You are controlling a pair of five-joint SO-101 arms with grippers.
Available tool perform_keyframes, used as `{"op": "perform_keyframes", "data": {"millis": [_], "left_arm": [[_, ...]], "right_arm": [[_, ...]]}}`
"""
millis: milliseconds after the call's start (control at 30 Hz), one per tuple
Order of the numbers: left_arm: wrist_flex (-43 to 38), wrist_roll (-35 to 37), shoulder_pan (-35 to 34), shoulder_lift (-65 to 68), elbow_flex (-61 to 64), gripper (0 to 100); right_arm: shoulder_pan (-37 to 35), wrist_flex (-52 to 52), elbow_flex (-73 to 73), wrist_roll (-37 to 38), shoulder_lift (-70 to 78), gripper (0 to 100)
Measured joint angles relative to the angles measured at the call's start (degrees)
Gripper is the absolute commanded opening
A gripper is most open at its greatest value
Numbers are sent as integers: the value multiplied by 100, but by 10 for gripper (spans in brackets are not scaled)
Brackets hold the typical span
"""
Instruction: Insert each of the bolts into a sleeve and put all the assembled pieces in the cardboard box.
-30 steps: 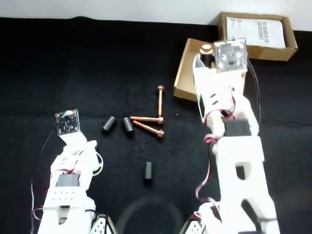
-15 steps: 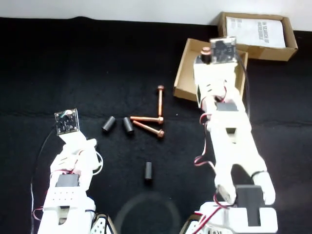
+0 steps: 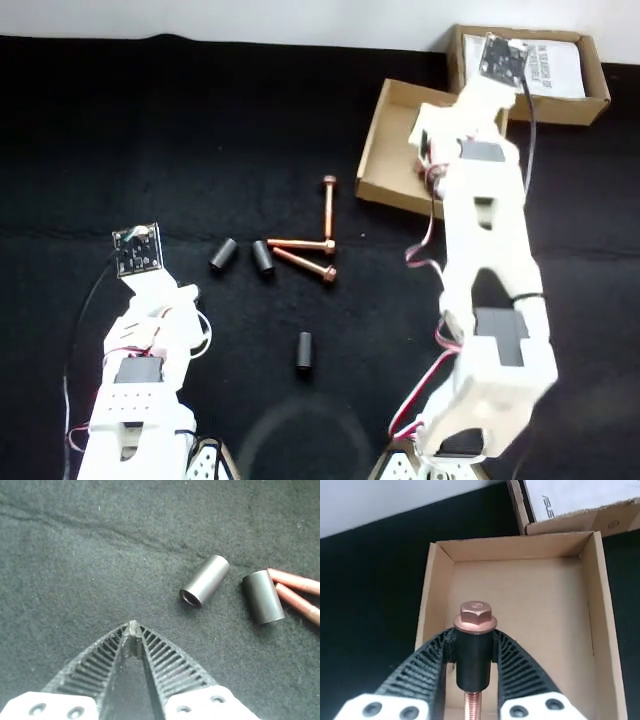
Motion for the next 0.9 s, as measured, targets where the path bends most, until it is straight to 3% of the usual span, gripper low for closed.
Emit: {"op": "perform_keyframes", "data": {"millis": [267, 400, 900], "left_arm": [[0, 0, 0, 0, 0, 13], [0, 0, 0, 0, 0, 13], [0, 0, -114, 0, 0, 13]], "right_arm": [[-9, 949, -2453, 0, 1802, 8], [-141, 1204, -3534, 466, 2734, 8], [-422, 1248, -6242, 818, 5468, 39]]}}
